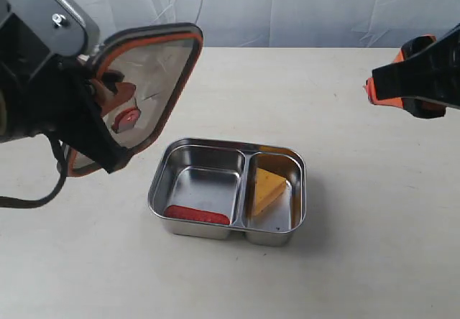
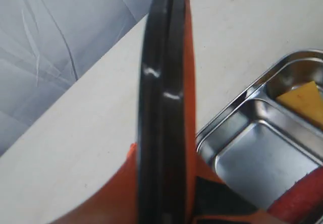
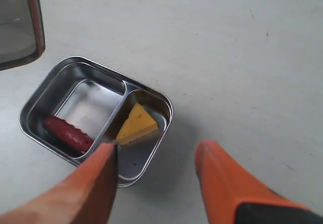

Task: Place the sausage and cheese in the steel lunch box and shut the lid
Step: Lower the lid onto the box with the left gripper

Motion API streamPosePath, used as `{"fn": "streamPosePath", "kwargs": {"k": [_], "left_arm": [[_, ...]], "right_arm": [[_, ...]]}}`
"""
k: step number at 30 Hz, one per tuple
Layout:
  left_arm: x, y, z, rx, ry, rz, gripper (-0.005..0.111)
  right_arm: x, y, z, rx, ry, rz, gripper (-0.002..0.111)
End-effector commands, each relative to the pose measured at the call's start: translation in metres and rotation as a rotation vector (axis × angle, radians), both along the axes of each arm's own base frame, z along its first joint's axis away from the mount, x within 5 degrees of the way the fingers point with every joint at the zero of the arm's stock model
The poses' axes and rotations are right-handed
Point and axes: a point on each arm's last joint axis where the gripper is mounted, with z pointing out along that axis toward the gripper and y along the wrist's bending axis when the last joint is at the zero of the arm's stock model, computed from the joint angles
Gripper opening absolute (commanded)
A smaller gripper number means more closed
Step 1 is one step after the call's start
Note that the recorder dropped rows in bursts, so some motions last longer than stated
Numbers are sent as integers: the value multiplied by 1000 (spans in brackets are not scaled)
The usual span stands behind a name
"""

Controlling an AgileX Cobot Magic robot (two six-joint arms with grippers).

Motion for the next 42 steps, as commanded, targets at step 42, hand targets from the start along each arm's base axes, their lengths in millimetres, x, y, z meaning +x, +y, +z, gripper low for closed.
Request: {"fn": "streamPosePath", "kwargs": {"k": [42], "left_arm": [[-17,-167,-131,1085,-471,-179,0]], "right_arm": [[-39,-62,13,-148,-194,-266,49]]}}
